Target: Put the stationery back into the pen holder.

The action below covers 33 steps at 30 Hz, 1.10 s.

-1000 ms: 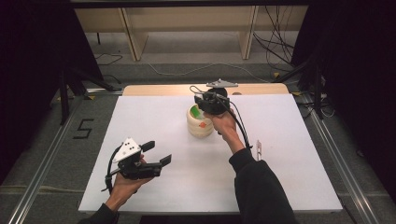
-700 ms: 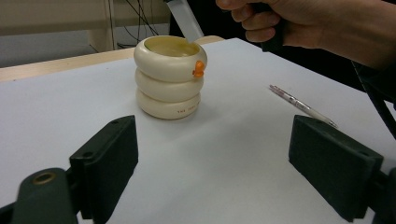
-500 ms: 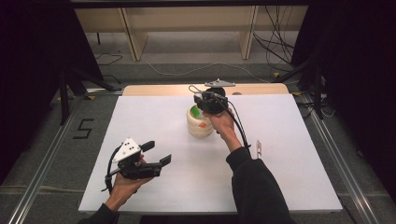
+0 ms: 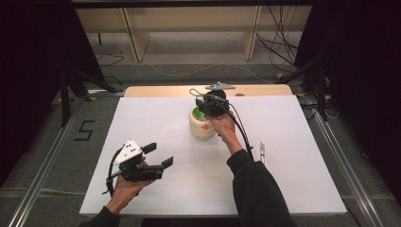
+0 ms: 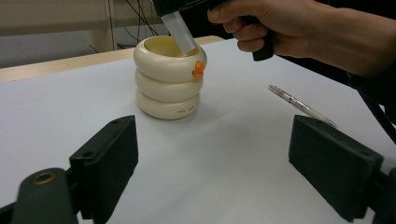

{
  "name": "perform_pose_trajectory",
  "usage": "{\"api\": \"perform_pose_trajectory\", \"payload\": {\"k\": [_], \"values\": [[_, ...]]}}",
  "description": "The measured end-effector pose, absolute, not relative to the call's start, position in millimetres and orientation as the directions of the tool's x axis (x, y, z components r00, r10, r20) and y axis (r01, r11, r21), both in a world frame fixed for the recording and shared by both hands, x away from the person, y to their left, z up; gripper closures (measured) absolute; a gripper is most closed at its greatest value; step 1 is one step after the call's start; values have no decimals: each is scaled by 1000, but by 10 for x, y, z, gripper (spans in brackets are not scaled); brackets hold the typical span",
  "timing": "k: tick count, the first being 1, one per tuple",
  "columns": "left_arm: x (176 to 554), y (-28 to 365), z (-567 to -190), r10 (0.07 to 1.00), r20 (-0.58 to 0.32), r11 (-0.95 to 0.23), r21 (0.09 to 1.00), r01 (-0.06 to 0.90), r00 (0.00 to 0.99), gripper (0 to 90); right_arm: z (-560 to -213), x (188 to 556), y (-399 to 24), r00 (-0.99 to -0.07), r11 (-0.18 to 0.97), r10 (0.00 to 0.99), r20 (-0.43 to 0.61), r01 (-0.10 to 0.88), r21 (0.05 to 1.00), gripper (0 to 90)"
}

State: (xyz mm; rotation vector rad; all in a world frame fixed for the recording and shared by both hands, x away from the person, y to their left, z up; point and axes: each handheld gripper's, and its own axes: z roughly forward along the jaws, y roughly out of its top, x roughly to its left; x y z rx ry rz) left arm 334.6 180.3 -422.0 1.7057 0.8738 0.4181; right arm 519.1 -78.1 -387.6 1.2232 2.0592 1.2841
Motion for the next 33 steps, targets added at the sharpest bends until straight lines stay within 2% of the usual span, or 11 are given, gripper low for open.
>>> {"api": "perform_pose_trajectory", "payload": {"k": [29, 31, 33], "values": [[3343, 1804, -4221, 731, -153, -109, 935, 336, 664, 153, -4000, 5205, -789, -516, 200, 852, 92, 483, 852, 673], [3342, 1800, -4221, 730, -152, -112, 935, 336, 666, 153, -4016, 5200, -780, -520, 201, 848, 99, 488, 849, 663], [3341, 1795, -4222, 731, -151, -111, 936, 334, 665, 153, -4022, 5186, -779, -518, 201, 849, 102, 496, 845, 579]]}}
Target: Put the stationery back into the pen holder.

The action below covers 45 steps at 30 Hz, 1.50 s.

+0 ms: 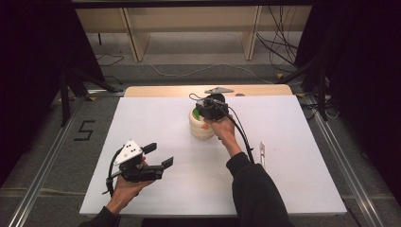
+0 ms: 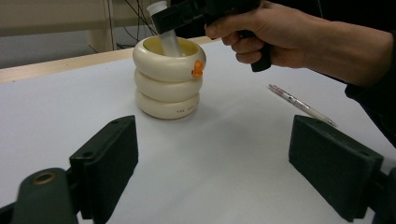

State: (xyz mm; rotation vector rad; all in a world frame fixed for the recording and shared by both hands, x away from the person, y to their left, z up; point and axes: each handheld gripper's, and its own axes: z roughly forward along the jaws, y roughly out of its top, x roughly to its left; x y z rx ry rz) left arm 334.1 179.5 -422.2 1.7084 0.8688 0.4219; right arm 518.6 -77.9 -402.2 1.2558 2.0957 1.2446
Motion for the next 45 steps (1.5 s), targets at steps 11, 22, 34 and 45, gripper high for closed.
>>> {"api": "perform_pose_trajectory", "payload": {"k": [11, 22, 34, 45], "values": [[3343, 1791, -4226, 733, -149, -113, 935, 335, 664, 153, -3778, 5051, -946, -553, 172, 821, 141, 476, 863, 386], [3346, 1793, -4228, 733, -151, -111, 935, 337, 663, 153, -3666, 4979, -1103, -560, 166, 815, 148, 470, 867, 379], [3346, 1792, -4228, 734, -150, -112, 935, 335, 663, 153, -3627, 4922, -1184, -568, 201, 810, 148, 505, 839, 331], [3345, 1787, -4229, 735, -150, -110, 936, 335, 662, 153, -3604, 4783, -1295, -567, 241, 815, 117, 516, 822, 320]]}}
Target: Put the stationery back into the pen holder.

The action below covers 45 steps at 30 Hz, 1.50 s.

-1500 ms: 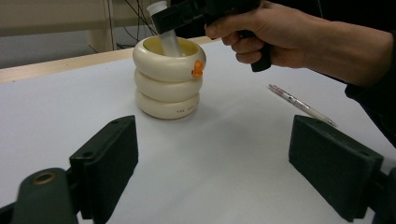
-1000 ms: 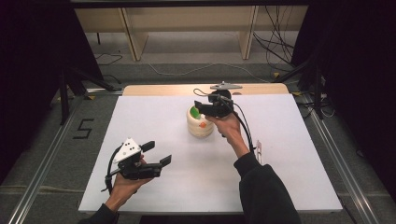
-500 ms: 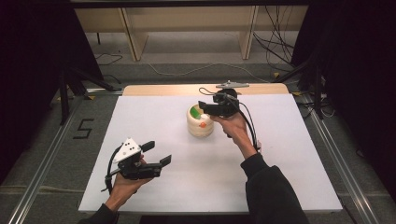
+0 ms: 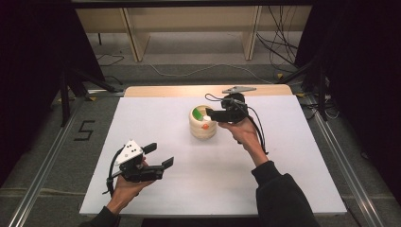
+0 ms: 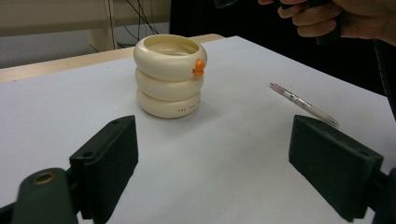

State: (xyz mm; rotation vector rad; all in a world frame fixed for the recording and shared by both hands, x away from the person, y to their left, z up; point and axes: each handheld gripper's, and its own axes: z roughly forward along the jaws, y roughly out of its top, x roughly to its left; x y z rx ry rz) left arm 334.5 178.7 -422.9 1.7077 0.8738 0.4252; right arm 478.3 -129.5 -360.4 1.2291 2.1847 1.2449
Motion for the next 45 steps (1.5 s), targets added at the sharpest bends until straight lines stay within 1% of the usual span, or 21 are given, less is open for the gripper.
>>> {"api": "perform_pose_trajectory", "payload": {"k": [17, 34, 45], "values": [[3347, 1792, -4228, 735, -149, -113, 935, 337, 661, 153, -3631, 4575, -1553, -574, 249, 810, 118, 520, 817, 310], [3348, 1786, -4233, 734, -145, -122, 933, 338, 664, 153, -3747, 4375, -1865, -549, 229, 825, 138, 547, 806, 299], [3348, 1786, -4229, 732, -145, -120, 934, 335, 665, 153, -3791, 4324, -1998, -525, 225, 840, 138, 568, 792, 300]]}}
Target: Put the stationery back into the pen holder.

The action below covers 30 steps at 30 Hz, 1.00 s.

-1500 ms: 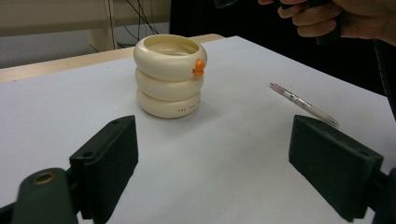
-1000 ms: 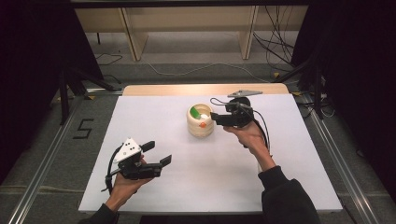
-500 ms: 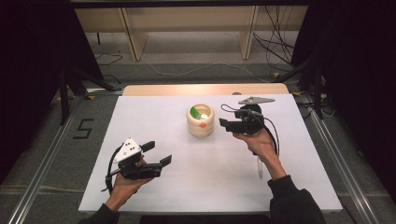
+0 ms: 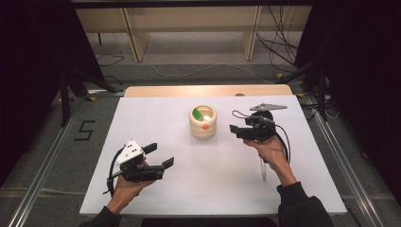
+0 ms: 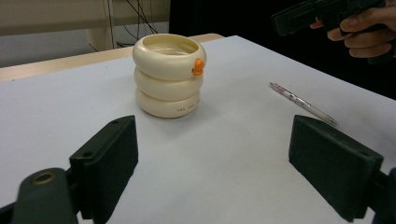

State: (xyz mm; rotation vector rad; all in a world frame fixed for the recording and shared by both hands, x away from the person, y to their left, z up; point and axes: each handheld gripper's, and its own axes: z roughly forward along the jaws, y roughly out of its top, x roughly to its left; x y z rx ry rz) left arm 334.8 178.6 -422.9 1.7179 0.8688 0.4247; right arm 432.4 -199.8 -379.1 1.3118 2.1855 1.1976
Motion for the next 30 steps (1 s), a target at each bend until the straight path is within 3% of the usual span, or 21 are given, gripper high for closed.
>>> {"api": "perform_pose_trajectory", "payload": {"k": [15, 30], "values": [[3346, 1780, -4227, 730, -145, -122, 934, 337, 668, 153, -3866, 4254, -2168, -500, 246, 854, 140, 627, 740, 285], [3343, 1776, -4225, 730, -145, -122, 934, 335, 668, 153, -3999, 4245, -2330, -449, 281, 884, 128, 732, 620, 296]]}}
